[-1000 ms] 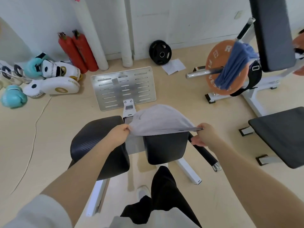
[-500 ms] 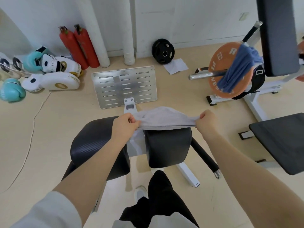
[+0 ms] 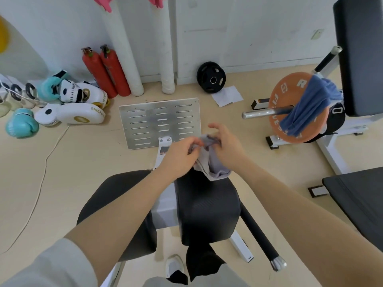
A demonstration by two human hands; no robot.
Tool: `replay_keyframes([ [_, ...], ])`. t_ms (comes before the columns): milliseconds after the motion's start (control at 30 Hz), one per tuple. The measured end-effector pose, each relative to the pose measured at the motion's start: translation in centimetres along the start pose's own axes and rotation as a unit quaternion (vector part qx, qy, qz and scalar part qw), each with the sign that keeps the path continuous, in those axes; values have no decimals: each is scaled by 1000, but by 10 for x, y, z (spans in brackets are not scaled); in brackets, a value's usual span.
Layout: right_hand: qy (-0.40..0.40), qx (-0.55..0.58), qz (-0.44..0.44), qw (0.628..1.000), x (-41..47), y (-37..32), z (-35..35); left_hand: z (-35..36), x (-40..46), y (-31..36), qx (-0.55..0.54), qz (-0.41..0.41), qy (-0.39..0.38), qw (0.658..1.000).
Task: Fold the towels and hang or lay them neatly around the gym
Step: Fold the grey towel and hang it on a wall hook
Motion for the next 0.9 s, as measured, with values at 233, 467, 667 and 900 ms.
replay_keyframes([
  [233, -25, -14, -46, 998, 15, -17, -3, 10, 4, 13, -42, -38, -27, 998],
  [467, -13, 59, -48, 997, -1, -11, -12, 8, -9, 2, -195, -118, 25, 973],
  [667, -80, -16, -81, 993, -28, -28, -3, 14, -31, 12, -237, -93, -49, 966],
  [900, -5, -194, 25, 981, -57, -9, -10, -5, -57, 20, -274, -73, 30, 958],
])
Point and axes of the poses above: each hand's wrist, its own x-axis towards the middle knuckle, its own z-axis out of the palm, y = z × x, the point moved 7 cm from there along x, towards the middle knuckle, and after that the axes turned 6 degrees about -x, right-handed, at the moved point
